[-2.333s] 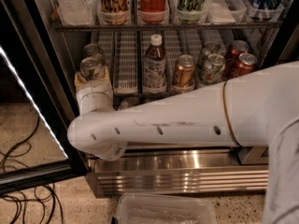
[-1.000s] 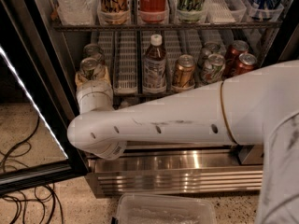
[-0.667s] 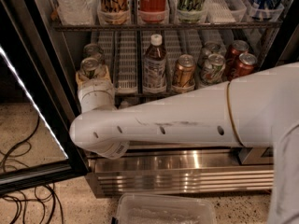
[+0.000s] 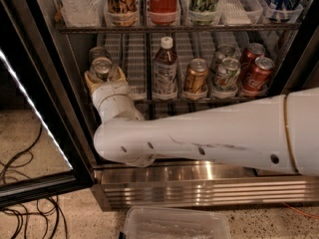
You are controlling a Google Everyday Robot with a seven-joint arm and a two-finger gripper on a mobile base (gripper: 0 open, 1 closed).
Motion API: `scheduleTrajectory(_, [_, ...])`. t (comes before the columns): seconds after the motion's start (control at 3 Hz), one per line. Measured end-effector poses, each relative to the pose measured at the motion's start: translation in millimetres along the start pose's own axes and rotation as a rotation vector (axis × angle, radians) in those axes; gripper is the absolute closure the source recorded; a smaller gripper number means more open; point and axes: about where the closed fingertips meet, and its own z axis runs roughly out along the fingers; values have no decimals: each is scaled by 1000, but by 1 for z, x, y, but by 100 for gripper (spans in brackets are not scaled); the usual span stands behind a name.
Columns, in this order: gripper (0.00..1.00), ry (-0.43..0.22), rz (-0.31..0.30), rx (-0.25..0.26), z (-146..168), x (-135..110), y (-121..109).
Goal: Pick 7up can from middle shelf of fridge
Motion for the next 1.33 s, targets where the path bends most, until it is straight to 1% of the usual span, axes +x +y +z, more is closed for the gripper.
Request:
scheduleTrajectory(0.33, [100, -22, 26, -67, -12, -11, -4])
scheduleTrajectory(0.67, [100, -44, 44, -130, -28, -27, -10])
scheduleTrajectory(1.33, [100, -70, 98, -271, -54, -51, -11])
